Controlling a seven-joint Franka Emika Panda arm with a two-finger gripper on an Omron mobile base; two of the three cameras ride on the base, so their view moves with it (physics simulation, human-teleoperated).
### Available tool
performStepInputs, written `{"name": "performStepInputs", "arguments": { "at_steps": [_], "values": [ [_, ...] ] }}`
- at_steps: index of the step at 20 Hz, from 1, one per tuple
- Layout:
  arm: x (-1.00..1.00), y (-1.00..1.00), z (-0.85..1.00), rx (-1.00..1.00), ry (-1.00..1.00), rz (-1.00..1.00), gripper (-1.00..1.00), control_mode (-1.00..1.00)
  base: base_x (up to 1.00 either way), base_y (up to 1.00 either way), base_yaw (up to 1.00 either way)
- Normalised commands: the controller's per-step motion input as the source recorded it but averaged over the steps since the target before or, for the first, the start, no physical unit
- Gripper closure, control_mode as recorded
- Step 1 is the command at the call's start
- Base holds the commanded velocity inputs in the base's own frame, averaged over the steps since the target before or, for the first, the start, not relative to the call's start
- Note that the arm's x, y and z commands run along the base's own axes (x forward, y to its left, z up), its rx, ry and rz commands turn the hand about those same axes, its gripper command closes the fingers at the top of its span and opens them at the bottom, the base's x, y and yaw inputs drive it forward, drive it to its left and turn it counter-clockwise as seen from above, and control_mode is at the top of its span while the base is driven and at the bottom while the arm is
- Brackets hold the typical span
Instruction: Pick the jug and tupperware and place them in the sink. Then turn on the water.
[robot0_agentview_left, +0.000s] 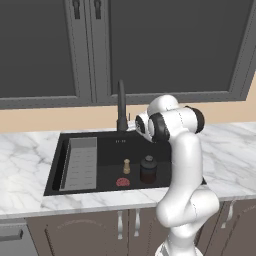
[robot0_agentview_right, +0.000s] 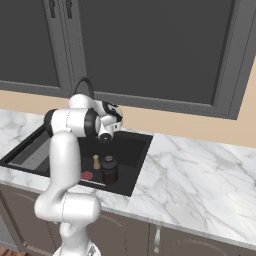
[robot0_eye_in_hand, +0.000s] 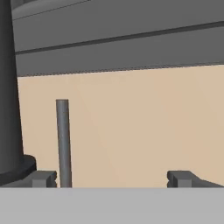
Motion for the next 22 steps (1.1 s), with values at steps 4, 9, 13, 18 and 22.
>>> {"name": "performStepInputs", "arguments": {
  "at_steps": [4, 9, 13, 18, 22],
  "values": [
    [0.14, 0.00, 0.00, 0.00, 0.00, -0.02, -1.00, -1.00, 0.00, 0.00, 0.00],
    [0.23, 0.00, 0.00, 0.00, 0.00, 0.00, -1.00, -1.00, 0.00, 0.00, 0.00],
    [0.26, 0.00, 0.00, 0.00, 0.00, 0.00, -1.00, -1.00, 0.00, 0.00, 0.00],
    [0.31, 0.00, 0.00, 0.00, 0.00, -0.04, -1.00, -1.00, 0.00, 0.00, 0.00],
    [0.32, 0.00, 0.00, 0.00, 0.00, -0.06, -1.00, -1.00, 0.00, 0.00, 0.00]
  ]
}}
